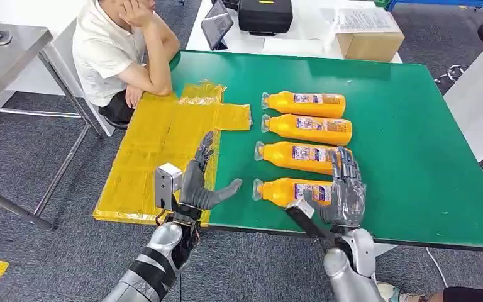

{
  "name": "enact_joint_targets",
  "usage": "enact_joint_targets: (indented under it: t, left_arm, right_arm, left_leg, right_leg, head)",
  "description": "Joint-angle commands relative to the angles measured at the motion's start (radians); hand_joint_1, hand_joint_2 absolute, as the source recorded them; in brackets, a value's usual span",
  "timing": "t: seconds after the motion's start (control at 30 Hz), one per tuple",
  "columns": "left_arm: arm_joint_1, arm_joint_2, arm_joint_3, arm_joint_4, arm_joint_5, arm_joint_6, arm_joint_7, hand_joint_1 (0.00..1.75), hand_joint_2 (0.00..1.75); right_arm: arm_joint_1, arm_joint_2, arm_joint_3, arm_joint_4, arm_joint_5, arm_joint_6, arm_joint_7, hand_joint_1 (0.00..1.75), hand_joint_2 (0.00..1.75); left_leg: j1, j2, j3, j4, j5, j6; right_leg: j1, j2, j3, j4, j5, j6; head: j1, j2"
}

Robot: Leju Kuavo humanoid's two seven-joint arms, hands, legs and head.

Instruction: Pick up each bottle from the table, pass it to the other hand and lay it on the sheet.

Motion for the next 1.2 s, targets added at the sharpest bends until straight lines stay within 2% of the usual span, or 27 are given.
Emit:
enact_joint_targets:
  t: [0.03, 0.07, 0.2, 0.47, 0.53, 0.93, 1.07, 1.2]
  left_arm:
    - [-0.012, 0.022, -0.021, 0.013, 0.008, 0.014, 0.028, 0.0, 1.75]
    - [-0.012, 0.017, -0.018, 0.014, 0.018, 0.011, 0.037, 0.0, 1.75]
    - [-0.026, 0.012, -0.026, 0.027, 0.034, 0.005, 0.056, 0.0, 1.75]
    - [-0.043, 0.017, -0.039, 0.035, 0.038, -0.011, 0.071, 0.0, 1.75]
    - [-0.044, 0.019, -0.042, 0.035, 0.04, -0.018, 0.075, 0.0, 1.75]
    - [-0.044, 0.021, -0.049, 0.032, 0.042, -0.024, 0.085, 0.0, 1.75]
    - [-0.043, 0.022, -0.05, 0.029, 0.04, -0.022, 0.089, 0.0, 1.75]
    - [-0.044, 0.022, -0.051, 0.031, 0.04, -0.021, 0.089, 0.0, 1.75]
  right_arm:
    - [-0.113, -0.122, 0.154, 0.193, -0.025, 0.009, 0.111, 0.0, 1.75]
    - [-0.122, -0.148, 0.194, 0.201, -0.013, 0.026, 0.163, 0.0, 1.75]
    - [-0.164, -0.195, 0.245, 0.235, -0.022, 0.093, 0.221, 0.0, 1.75]
    - [-0.178, -0.225, 0.285, 0.231, -0.022, 0.138, 0.222, 0.0, 1.75]
    - [-0.176, -0.236, 0.298, 0.218, -0.039, 0.166, 0.229, 0.0, 1.75]
    - [-0.184, -0.268, 0.345, 0.208, -0.045, 0.22, 0.24, 0.0, 1.75]
    - [-0.149, -0.264, 0.353, 0.13, -0.135, 0.238, 0.197, 0.0, 1.75]
    - [-0.147, -0.262, 0.356, 0.127, -0.136, 0.24, 0.197, 0.0, 1.75]
  left_leg:
    - [0.001, 0.004, 0.006, -0.001, -0.002, -0.002]
    - [0.001, 0.003, 0.005, -0.001, -0.002, -0.002]
    - [0.0, 0.002, 0.002, 0.0, -0.001, -0.001]
    - [0.001, 0.002, 0.007, 0.0, -0.003, -0.003]
    - [0.0, 0.001, 0.002, 0.0, -0.001, -0.001]
    - [0.001, 0.001, 0.005, 0.0, -0.001, -0.002]
    - [0.0, 0.0, 0.003, 0.0, -0.001, -0.001]
    - [0.001, 0.001, 0.005, -0.001, -0.001, -0.002]
  right_leg:
    - [0.001, 0.005, 0.004, -0.001, -0.001, -0.002]
    - [0.001, 0.004, 0.004, -0.001, -0.001, -0.002]
    - [0.0, 0.002, 0.001, -0.001, 0.0, -0.001]
    - [0.001, 0.002, 0.006, -0.001, -0.002, -0.003]
    - [0.0, 0.001, 0.001, -0.001, 0.0, -0.001]
    - [0.001, 0.001, 0.004, -0.001, -0.001, -0.002]
    - [0.0, 0.0, 0.002, -0.001, 0.0, -0.001]
    - [0.001, 0.001, 0.004, -0.001, 0.0, -0.001]
  head:
    - [0.0, 0.0]
    - [-0.001, 0.0]
    - [-0.001, 0.0]
    - [0.0, 0.0]
    - [-0.001, 0.0]
    - [-0.001, 0.0]
    - [-0.001, 0.0]
    - [-0.001, 0.0]
